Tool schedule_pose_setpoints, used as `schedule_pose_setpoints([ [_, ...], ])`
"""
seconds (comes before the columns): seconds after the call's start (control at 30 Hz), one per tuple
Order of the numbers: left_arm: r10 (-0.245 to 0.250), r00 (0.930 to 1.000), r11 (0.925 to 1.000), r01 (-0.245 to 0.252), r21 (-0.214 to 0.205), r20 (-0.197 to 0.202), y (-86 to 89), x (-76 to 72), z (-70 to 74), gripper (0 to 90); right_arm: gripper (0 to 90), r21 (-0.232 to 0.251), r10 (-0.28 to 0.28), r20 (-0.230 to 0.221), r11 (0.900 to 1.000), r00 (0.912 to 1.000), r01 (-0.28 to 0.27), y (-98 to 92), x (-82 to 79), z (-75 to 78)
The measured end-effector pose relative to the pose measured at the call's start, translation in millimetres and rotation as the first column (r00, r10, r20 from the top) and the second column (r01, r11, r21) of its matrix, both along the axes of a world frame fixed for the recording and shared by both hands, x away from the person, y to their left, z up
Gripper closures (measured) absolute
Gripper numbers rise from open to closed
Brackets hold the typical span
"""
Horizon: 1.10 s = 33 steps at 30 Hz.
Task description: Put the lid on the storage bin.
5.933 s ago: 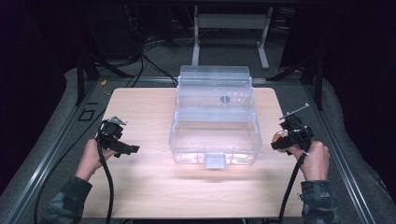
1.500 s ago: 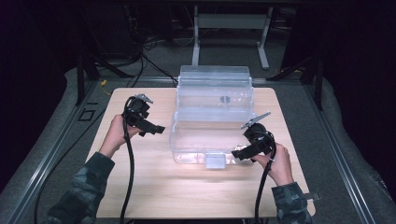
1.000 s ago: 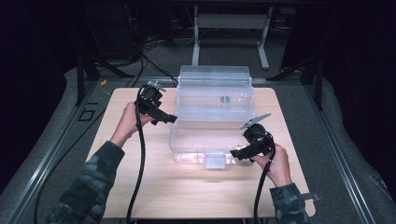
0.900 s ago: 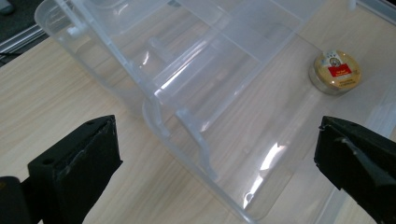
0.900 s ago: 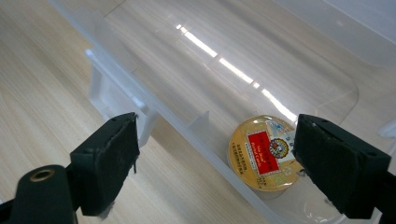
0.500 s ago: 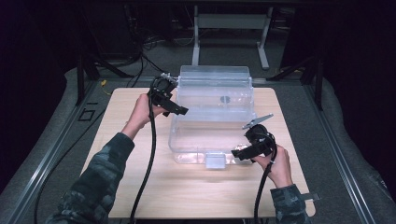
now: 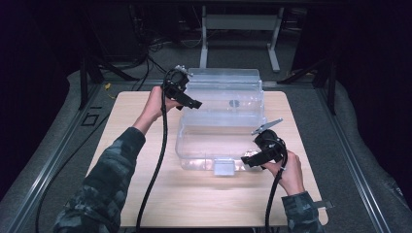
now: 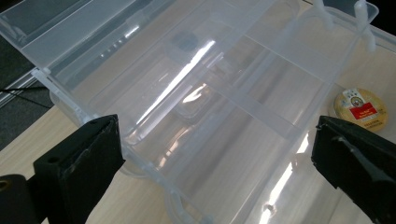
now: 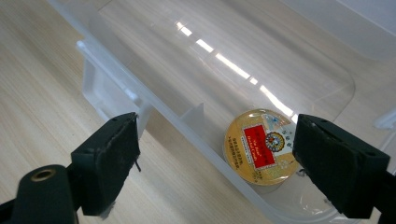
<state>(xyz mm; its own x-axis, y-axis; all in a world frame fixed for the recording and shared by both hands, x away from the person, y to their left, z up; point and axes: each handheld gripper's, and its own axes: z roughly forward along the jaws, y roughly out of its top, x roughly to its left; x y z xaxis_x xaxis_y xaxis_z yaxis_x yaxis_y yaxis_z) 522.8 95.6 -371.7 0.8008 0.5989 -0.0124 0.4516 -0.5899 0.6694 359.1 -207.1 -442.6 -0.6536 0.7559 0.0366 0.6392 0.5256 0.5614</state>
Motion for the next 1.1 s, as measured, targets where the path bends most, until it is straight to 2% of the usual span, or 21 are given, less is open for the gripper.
schedule_pose_setpoints([
  [0.07,-0.007,1.0000,0.9999,0.007,0.010,0.006,-5.5,4.2,-2.2,2.2,14.1,-0.009,0.004,-0.016,1.0000,0.9999,-0.004,-0.5,0.6,1.2],
  [0.13,-0.012,0.9999,0.9999,0.012,0.007,-0.001,-9.7,8.0,-3.2,2.2,13.9,0.005,0.005,-0.007,1.0000,1.0000,-0.005,0.5,1.1,-0.6],
  [0.3,-0.010,0.9997,0.9999,0.010,-0.007,0.022,-12.8,15.5,0.5,3.5,13.6,0.009,0.007,-0.007,0.9999,0.9999,-0.007,0.9,0.5,-3.2],
  [0.4,-0.010,0.9999,0.9999,0.010,-0.005,0.008,-14.3,19.7,-2.1,3.5,13.4,0.017,0.007,-0.011,0.9998,0.9999,-0.007,0.0,2.2,-5.3],
  [0.43,-0.006,0.9999,0.9999,0.006,-0.013,-0.009,-15.5,21.9,-4.1,2.6,13.0,0.008,0.007,-0.011,0.9999,0.9999,-0.007,1.4,2.5,-6.2],
  [0.47,0.000,0.9998,0.9999,0.000,-0.012,0.019,-17.4,23.9,-4.7,3.1,12.4,0.001,0.009,-0.013,1.0000,0.9999,-0.009,2.4,2.7,-6.7],
  [0.53,0.000,0.9999,0.9999,0.000,-0.017,0.012,-21.4,26.9,-7.2,4.0,11.3,-0.008,0.011,-0.022,0.9999,0.9997,-0.012,3.4,3.8,-7.6],
  [0.63,0.004,0.9999,0.9999,-0.004,0.014,0.011,-26.8,31.2,-13.3,5.7,10.7,-0.011,0.010,-0.026,0.9999,0.9996,-0.011,4.4,4.5,-8.1],
  [0.7,0.010,0.9998,0.9999,-0.010,0.013,0.016,-27.6,32.6,-16.6,8.3,10.9,-0.007,0.012,-0.020,0.9999,0.9997,-0.012,4.8,3.9,-7.7],
  [0.77,0.012,0.9999,0.9999,-0.012,0.004,0.002,-27.1,35.2,-20.1,9.8,11.0,-0.014,0.014,-0.019,0.9998,0.9997,-0.014,4.3,4.0,-8.1],
  [0.9,0.027,0.9996,0.9992,-0.027,0.030,-0.010,-28.3,38.4,-25.5,17.8,11.9,0.003,0.006,-0.026,1.0000,0.9996,-0.006,2.8,4.1,-10.0],
  [0.97,0.030,0.9995,0.9989,-0.029,0.037,-0.013,-28.6,39.4,-26.8,27.4,12.7,0.002,0.001,-0.020,1.0000,0.9998,-0.001,3.1,3.6,-12.0],
  [1.1,0.042,0.9991,0.9981,-0.041,0.046,-0.009,-28.8,40.9,-29.6,37.9,14.8,-0.002,0.001,-0.020,1.0000,0.9998,-0.001,4.8,3.3,-18.1],
])
